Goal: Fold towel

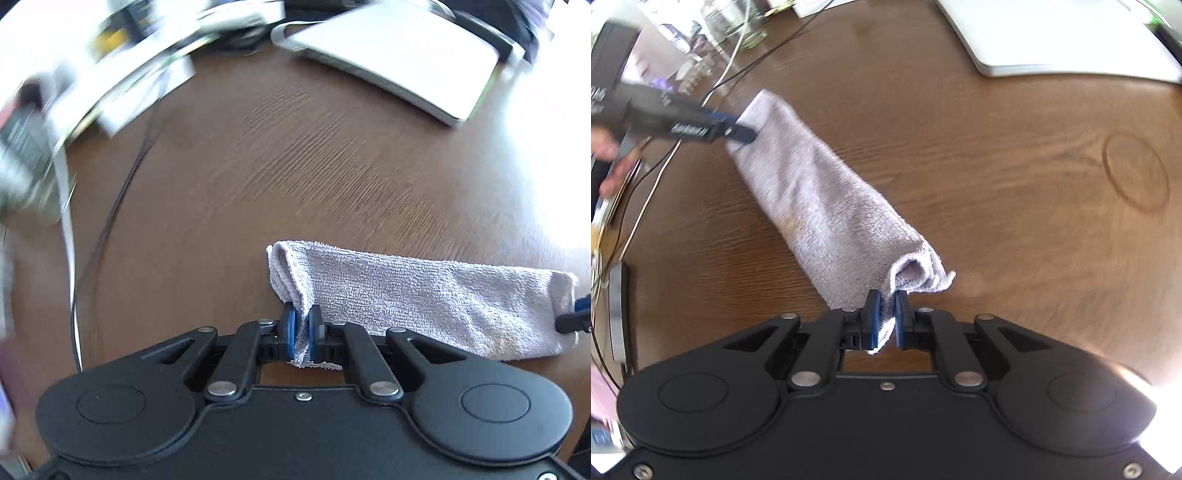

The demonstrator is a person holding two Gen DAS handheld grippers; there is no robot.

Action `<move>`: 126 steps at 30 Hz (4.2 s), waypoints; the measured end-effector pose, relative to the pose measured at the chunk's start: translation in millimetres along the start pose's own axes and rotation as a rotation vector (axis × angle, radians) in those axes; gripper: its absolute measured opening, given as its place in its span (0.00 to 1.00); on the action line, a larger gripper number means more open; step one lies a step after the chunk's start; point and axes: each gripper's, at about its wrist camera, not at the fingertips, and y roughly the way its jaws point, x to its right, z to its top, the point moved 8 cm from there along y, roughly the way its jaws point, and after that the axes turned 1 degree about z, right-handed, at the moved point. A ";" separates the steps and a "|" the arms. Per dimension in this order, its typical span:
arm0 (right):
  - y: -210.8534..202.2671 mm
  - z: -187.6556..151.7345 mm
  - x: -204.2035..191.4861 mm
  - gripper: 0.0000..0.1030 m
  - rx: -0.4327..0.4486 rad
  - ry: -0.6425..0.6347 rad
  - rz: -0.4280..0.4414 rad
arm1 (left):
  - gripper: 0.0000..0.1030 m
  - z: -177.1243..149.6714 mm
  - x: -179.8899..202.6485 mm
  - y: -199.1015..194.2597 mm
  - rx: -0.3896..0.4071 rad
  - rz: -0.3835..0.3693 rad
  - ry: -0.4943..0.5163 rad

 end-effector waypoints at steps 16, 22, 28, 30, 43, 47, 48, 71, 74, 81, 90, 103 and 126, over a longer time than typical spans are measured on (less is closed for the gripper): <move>22.8 -23.4 -61.4 0.09 -0.008 0.326 -0.087 | 0.07 65.5 38.4 39.2 0.014 -0.153 0.509; 25.5 -26.9 -67.6 0.19 -0.018 0.329 -0.098 | 0.12 68.7 41.2 40.5 0.021 -0.134 0.543; 5.1 -36.8 -44.9 0.71 -0.051 0.243 -0.146 | 0.28 69.8 27.8 13.1 0.108 -0.047 0.525; -8.5 -39.4 -29.1 0.71 -0.055 0.156 -0.158 | 0.35 65.1 24.5 -7.5 0.141 -0.029 0.526; -13.6 -60.1 -65.4 0.58 -0.006 -1.570 0.056 | 0.51 -63.3 183.6 -62.4 0.163 -0.090 0.811; -6.7 -60.3 -75.7 0.54 -0.011 -1.713 0.084 | 0.51 -79.6 218.2 -41.1 0.139 -0.069 0.792; -4.7 -61.0 -77.3 0.54 -0.012 -1.736 0.096 | 0.51 -80.2 220.7 -38.8 0.135 -0.074 0.784; 22.5 -54.2 -82.9 0.50 -0.122 -1.786 0.194 | 0.45 -72.2 204.1 7.8 -0.027 -0.230 0.763; 25.4 -46.7 -84.0 0.49 -0.158 -1.752 0.225 | 0.41 -68.2 198.9 9.1 -0.032 -0.261 0.748; 25.5 -43.1 -85.7 0.33 -0.204 -1.722 0.274 | 0.12 -57.0 180.3 15.3 -0.024 -0.272 0.738; 27.2 -35.3 -87.4 0.10 -0.194 -1.663 0.284 | 0.11 -55.0 174.0 10.0 -0.028 -0.284 0.720; 1.2 -7.0 -90.1 0.10 -0.120 -1.575 0.298 | 0.10 -26.4 142.6 -26.4 0.019 -0.257 0.642; 40.5 63.9 -87.4 0.11 -0.104 -1.473 0.199 | 0.11 15.8 108.4 14.4 -0.057 -0.197 0.538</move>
